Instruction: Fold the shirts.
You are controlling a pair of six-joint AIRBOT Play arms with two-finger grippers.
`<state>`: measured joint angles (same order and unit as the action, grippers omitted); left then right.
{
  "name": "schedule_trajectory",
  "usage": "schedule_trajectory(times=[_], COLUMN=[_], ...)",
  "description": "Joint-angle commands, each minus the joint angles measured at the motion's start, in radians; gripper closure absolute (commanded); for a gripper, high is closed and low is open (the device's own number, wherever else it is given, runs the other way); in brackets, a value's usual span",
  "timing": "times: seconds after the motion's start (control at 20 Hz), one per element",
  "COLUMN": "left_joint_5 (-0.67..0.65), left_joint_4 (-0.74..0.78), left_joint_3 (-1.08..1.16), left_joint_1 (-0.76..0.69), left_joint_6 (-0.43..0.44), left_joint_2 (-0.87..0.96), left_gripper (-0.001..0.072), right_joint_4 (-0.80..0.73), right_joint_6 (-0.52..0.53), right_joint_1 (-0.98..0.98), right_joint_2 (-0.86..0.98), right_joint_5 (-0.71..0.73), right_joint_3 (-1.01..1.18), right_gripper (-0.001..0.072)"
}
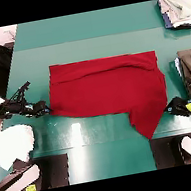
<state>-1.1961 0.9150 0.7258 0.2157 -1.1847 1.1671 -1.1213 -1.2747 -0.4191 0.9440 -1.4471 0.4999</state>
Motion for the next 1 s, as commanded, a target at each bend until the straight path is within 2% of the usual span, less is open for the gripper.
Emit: schedule_trajectory(times=[0.0, 0.05, 0.25, 0.3, 0.35, 0.5, 0.6, 0.7, 0.8, 0.95], left_joint_5=[0.003, 0.001, -0.001, -0.005, -0.005, -0.016, -0.046, -0.07, -0.122, -0.222], left_joint_4=[-0.014, -0.013, -0.014, -0.014, -0.014, 0.008, 0.034, 0.081, 0.16, 0.214], left_joint_3=[0.01, 0.01, 0.01, 0.01, 0.01, 0.01, 0.01, 0.009, 0.008, -0.01], left_joint_1=[0.001, 0.001, 0.001, 0.001, 0.001, 0.001, 0.001, 0.001, 0.001, 0.001], left_joint_6=[0.008, 0.008, 0.008, 0.008, 0.009, 0.015, 0.014, 0.012, 0.004, 0.004], left_joint_2=[-0.001, -0.001, -0.001, -0.001, -0.001, -0.001, -0.008, -0.064, -0.171, -0.329], left_gripper=[0.0684, 0.0684, 0.0684, 0.0684, 0.0684, 0.0684, 0.0685, 0.0685, 0.0686, 0.0685], right_joint_4=[0.035, 0.034, 0.029, 0.03, 0.029, 0.025, -0.009, -0.122, -0.243, -0.323], right_joint_6=[0.012, 0.012, 0.007, 0.0, 0.0, 0.001, 0.0, -0.029, -0.038, -0.038], right_joint_1=[0.002, 0.023, 0.132, 0.161, 0.188, 0.235, 0.234, 0.234, 0.234, 0.234], right_joint_2=[0.021, 0.035, 0.13, 0.149, 0.162, 0.142, 0.065, -0.035, -0.145, -0.309], right_joint_5=[0.072, 0.078, 0.097, 0.108, 0.121, 0.145, 0.12, 0.037, -0.058, -0.168], right_joint_3=[-0.056, -0.04, 0.003, 0.008, 0.009, 0.011, 0.022, 0.055, 0.101, 0.153], right_gripper=[0.0287, 0.0316, 0.0334, 0.0396, 0.0505, 0.0696, 0.0697, 0.0697, 0.0697, 0.0697])
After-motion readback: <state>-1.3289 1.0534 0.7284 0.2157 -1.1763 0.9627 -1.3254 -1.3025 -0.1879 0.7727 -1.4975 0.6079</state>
